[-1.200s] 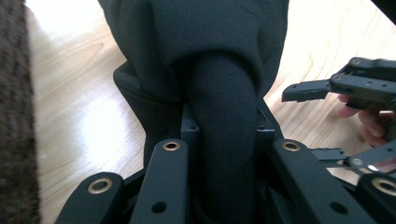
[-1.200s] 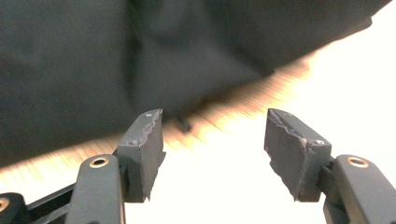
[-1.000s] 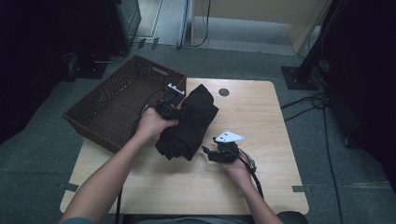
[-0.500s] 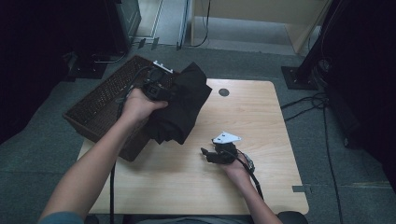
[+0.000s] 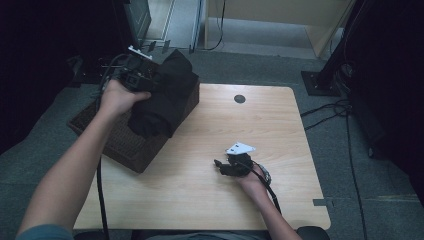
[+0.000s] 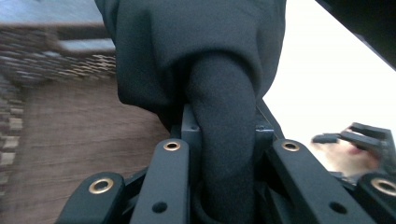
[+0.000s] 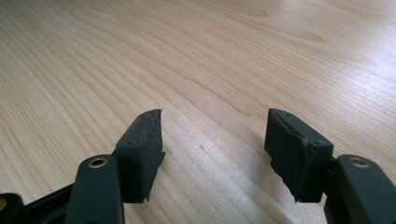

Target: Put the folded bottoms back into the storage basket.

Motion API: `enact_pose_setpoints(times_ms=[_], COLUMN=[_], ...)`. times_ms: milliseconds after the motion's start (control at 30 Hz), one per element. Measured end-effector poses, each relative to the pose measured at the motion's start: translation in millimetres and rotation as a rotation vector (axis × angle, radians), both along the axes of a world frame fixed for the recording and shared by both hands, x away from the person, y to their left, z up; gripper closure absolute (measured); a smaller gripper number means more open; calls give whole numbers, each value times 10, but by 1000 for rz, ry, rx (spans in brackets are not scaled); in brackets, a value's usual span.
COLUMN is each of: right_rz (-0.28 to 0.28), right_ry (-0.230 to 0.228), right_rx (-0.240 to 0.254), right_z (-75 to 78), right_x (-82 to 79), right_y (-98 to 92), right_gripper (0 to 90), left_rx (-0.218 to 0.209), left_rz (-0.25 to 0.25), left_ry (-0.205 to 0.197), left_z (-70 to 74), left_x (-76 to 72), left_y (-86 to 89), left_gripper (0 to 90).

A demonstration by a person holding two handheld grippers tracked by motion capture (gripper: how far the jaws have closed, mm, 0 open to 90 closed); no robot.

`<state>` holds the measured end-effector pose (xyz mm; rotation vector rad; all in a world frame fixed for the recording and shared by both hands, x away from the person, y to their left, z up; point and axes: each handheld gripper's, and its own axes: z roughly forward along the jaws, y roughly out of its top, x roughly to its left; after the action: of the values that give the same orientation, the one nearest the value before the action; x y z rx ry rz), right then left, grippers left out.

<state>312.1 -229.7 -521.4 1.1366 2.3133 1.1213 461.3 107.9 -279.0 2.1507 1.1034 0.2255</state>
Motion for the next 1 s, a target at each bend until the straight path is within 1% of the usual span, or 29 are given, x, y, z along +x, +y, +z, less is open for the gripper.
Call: enact_pose_setpoints(times_ms=[67, 133, 167, 233, 333, 467, 533, 633, 700, 800, 900, 967, 1000], right_rz=[-1, -1, -1, -1, 4, 2, 0, 3, 0, 1, 2, 0, -3], right_ry=[-3, -7, -6, -5, -8, -3, -5, -8, -9, -8, -4, -4, -2], right_rx=[-2, -2, -2, -7, -10, -19, -22, -29, -31, -32, -29, -29, -28], right_z=[0, 2, 1, 2, 1, -2, -1, -3, -4, -4, -4, -4, -4], right_x=[5, 3, 3, 3, 4, 9, 9, 7, 6, 7, 10, 15, 14], right_y=[4, 6, 7, 9, 16, 31, 35, 39, 43, 43, 39, 38, 38], right_gripper=[371, 372, 371, 372, 373, 378, 380, 380, 381, 383, 386, 386, 386], left_rx=[23, 51, 56, 69, 79, 60, 48, 57, 45, 42, 16, -3, -16], left_rz=[11, 12, 18, 24, 26, 13, 16, 14, 20, 14, 12, 16, 18], left_ry=[1, -1, -2, 5, 18, 33, 41, 49, 64, 80, 103, 116, 116], left_z=[43, 54, 48, 7, -97, -265, -364, -510, -604, -727, -836, -901, -922], left_x=[30, 52, 62, 94, 142, 206, 246, 320, 375, 455, 525, 547, 549], left_y=[80, 143, 170, 210, 229, 212, 198, 192, 215, 259, 309, 329, 336], left_gripper=[757, 757, 756, 756, 756, 756, 756, 756, 755, 755, 755, 755, 755])
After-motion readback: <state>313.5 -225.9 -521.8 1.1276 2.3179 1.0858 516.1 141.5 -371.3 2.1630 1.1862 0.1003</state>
